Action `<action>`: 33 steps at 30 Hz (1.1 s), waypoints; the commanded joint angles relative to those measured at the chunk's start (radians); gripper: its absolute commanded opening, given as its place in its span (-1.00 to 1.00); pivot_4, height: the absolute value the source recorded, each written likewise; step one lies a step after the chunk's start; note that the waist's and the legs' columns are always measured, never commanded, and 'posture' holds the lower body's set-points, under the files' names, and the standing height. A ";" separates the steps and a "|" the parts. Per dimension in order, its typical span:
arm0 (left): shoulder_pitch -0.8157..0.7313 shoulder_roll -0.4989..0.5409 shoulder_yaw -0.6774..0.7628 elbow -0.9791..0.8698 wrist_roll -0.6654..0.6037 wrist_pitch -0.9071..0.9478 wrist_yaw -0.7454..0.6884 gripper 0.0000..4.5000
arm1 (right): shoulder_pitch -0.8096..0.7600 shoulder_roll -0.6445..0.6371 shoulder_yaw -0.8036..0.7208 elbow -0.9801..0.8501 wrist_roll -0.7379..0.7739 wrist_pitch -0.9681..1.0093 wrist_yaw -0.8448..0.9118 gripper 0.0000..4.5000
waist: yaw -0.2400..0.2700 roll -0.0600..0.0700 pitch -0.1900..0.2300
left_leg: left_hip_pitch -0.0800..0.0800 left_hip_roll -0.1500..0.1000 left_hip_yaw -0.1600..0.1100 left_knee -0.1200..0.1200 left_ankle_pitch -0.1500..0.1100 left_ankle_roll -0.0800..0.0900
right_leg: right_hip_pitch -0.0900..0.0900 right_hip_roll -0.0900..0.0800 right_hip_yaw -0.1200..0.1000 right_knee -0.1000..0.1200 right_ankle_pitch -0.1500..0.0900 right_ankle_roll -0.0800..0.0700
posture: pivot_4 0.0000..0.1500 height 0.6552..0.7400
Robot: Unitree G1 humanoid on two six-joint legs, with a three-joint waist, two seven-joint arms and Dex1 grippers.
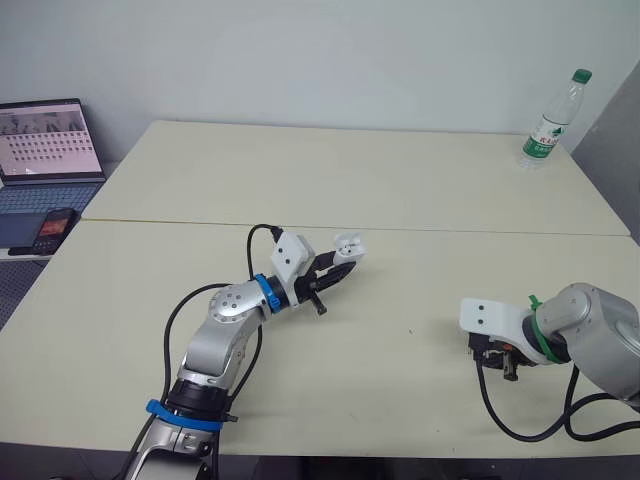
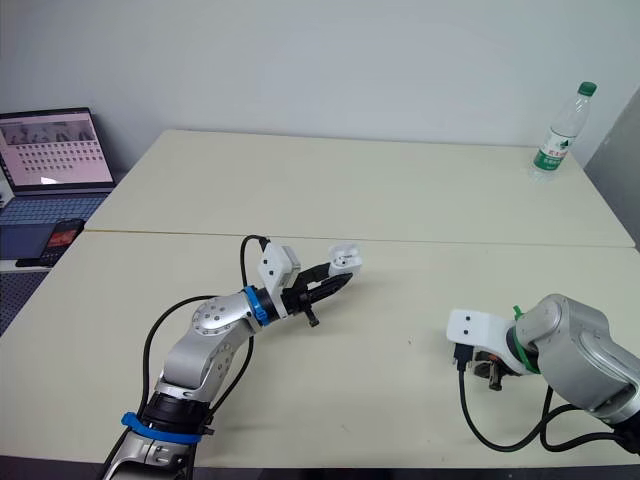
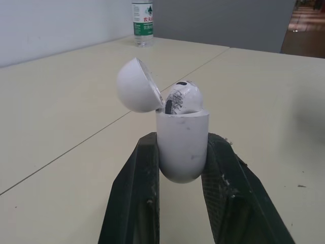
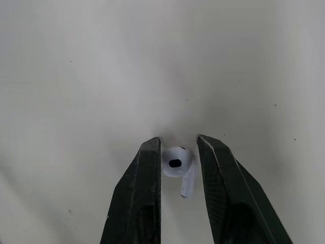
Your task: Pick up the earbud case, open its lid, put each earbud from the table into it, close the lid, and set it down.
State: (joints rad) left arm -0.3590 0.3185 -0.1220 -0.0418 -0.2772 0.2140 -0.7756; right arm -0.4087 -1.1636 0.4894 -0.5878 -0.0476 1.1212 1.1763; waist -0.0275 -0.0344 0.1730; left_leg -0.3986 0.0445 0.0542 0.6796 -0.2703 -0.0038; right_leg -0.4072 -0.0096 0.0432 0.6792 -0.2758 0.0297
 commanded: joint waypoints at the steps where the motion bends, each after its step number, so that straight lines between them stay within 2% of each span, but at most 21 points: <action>1: -0.012 0.001 0.003 -0.024 -0.004 -0.013 -0.002 -0.67 | -0.011 -0.022 -0.001 -0.003 0.009 0.002 -0.011 -0.50 | 0.000 0.000 0.000 | 0.000 0.000 0.000 0.000 0.000 0.000 | 0.000 0.000 0.000 0.000 0.000 0.000 | 1.00 0.91; 29: -0.020 0.000 -0.003 -0.016 -0.004 -0.013 -0.012 -0.67 | 0.023 -0.066 0.002 -0.002 0.055 0.020 -0.038 -0.50 | 0.001 0.000 0.000 | 0.000 0.000 0.000 0.000 0.000 0.000 | 0.000 0.000 0.000 0.000 0.000 0.000 | 1.00 0.91; 30: -0.021 0.000 -0.003 -0.013 -0.004 -0.013 -0.012 -0.67 | 0.022 -0.064 0.003 0.001 0.054 0.019 -0.038 -0.66 | 0.001 0.000 0.000 | 0.000 0.000 0.000 0.000 0.000 0.000 | 0.000 0.000 0.000 0.000 0.000 0.000 | 1.00 0.91; 33: -0.022 0.000 -0.003 -0.013 -0.004 -0.013 -0.012 -0.67 | 0.021 -0.062 0.002 0.005 0.054 0.017 -0.044 -0.66 | 0.001 0.000 0.000 | 0.000 0.000 0.000 0.000 0.000 0.000 | 0.000 0.000 0.000 0.000 0.000 0.000 | 1.00 0.91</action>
State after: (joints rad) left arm -0.3648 0.3195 -0.1233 -0.0395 -0.2771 0.2140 -0.7794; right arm -0.3985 -1.2094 0.4900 -0.5883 -0.0042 1.1346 1.1394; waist -0.0268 -0.0345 0.1730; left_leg -0.3987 0.0441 0.0539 0.6795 -0.2703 -0.0038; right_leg -0.4069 -0.0100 0.0430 0.6788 -0.2758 0.0297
